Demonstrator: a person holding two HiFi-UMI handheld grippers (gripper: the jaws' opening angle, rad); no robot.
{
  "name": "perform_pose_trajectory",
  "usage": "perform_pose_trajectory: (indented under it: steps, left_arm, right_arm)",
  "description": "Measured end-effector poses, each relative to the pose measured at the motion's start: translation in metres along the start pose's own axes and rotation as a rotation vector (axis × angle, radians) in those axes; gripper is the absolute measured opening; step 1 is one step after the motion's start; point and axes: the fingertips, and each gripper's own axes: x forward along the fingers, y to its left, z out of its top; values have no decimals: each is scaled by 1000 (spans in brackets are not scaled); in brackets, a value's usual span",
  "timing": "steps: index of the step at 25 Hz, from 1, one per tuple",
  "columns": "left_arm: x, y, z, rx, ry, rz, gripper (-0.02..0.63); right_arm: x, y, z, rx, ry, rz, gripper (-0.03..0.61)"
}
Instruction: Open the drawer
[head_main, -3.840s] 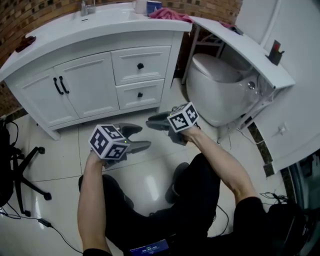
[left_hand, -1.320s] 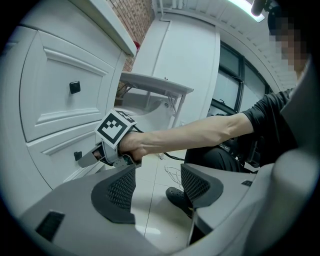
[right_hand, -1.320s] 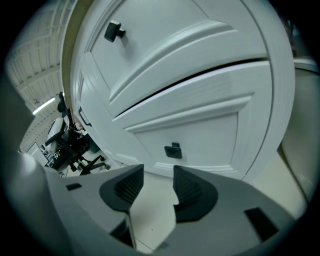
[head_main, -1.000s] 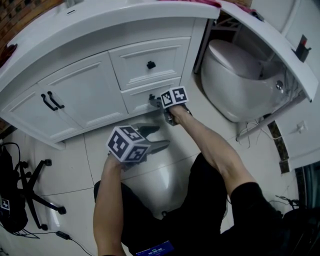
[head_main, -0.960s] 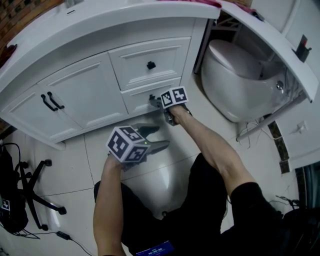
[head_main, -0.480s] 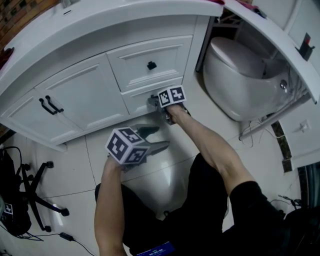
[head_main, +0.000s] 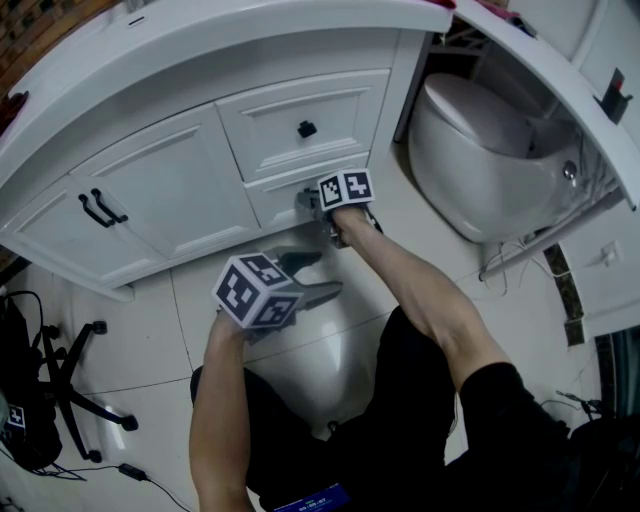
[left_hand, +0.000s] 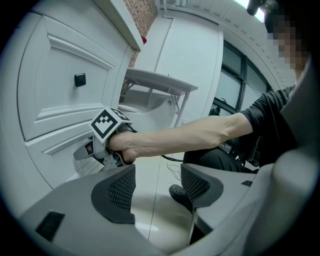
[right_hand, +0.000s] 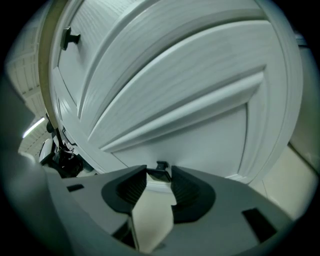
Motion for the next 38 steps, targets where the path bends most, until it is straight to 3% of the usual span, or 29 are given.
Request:
perform_pose_trajectory:
  steps: [38]
  left_arm:
    - [-20,-19,-8,3,-3,32,287]
  right_arm:
    - [-25,12,-39,-108,139,13,161]
